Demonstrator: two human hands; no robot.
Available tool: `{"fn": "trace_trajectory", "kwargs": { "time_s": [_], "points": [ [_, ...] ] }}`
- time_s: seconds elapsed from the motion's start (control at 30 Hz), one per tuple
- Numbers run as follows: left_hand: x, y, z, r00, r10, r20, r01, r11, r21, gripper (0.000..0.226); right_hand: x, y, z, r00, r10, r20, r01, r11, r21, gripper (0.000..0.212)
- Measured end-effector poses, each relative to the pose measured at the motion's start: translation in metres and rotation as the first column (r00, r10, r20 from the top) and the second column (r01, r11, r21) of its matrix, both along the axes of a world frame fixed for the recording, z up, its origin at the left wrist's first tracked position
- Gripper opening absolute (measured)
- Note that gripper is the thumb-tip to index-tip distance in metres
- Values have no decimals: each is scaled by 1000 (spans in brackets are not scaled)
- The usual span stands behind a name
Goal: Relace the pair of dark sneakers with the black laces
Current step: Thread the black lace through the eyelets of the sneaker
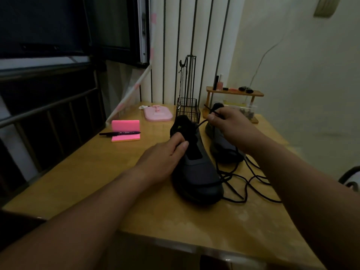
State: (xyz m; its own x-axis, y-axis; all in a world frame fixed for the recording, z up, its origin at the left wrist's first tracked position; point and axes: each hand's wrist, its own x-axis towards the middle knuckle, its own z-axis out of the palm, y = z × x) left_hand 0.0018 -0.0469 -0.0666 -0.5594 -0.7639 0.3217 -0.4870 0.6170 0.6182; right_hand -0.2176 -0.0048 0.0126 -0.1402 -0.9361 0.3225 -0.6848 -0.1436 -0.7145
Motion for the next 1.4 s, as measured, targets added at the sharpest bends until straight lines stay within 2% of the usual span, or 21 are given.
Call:
{"fn": "trace_trajectory", "kwargs": {
  "time_s": [0.1, 0.23, 0.3, 0.37, 0.47, 0.53, 0.63, 0.7, 0.77, 0.87, 0.93, 1.03, 1.1, 1.2, 1.3, 1.4],
  "points": [
    [3, -11, 10, 1000, -16, 0, 16, 999, 32, 22, 1, -1, 1, 999, -13, -36, 14, 1000, 17, 21],
    [2, -14, 7, 998, 7, 65, -6, 1000, -16, 2, -5, -1, 9, 998, -47, -39, 48, 999, 16, 26],
    [1, -13, 7, 997, 5, 82, -5, 1000, -3, 7, -11, 0, 12, 996, -82, -42, 82, 997, -3, 24],
    [3, -14, 8, 993, -1, 114, 0, 1000, 6, 12, -23, -2, 17, 984, -177, 17, 178, 983, -48, 22],
    [5, -14, 9, 990, -10, 140, 6, 1000, 25, 15, -42, -4, 30, 926, -318, 206, 347, 929, -126, 30],
    [5, -13, 11, 988, -11, 153, 7, 999, 32, 15, -50, -3, 36, 902, -372, 220, 408, 901, -150, 33],
    [2, -12, 19, 991, -4, 133, 5, 1000, -12, 4, -44, 1, 35, 957, -222, 184, 238, 969, -69, 23],
    [-7, -6, 28, 998, 24, 59, -17, 994, -105, 17, -32, 3, 33, 985, -96, 142, 100, 995, -22, 22],
    [-20, 1, 38, 998, 17, 53, -10, 989, -147, 38, -17, 4, 35, 995, -2, 101, 4, 1000, -15, 21],
    [-39, 4, 51, 998, -3, 66, 6, 999, -38, 70, 7, 4, 44, 985, 132, 108, -132, 991, 0, 22],
    [-45, 2, 58, 998, 3, -61, 1, 997, 77, 69, 18, 4, 50, 959, 219, 179, -224, 975, 8, 23],
    [-36, -4, 71, 920, 70, -385, 31, 968, 249, 42, 23, 2, 54, 932, 293, 214, -308, 951, 37, 22],
    [-24, -8, 78, 840, 42, -540, 164, 931, 326, 28, 22, 0, 51, 930, 300, 213, -318, 946, 58, 20],
    [-9, -10, 78, 666, 72, -743, 411, 795, 445, 35, 22, -1, 37, 940, 274, 205, -302, 946, 120, 21],
    [3, -15, 68, 581, 275, -766, 378, 742, 553, 36, 23, 3, 18, 945, 223, 241, -271, 944, 187, 25],
    [26, -21, 41, 518, 535, -668, 282, 630, 723, 35, 13, 13, -1, 962, 86, 260, -150, 960, 238, 30]
  ]
}}
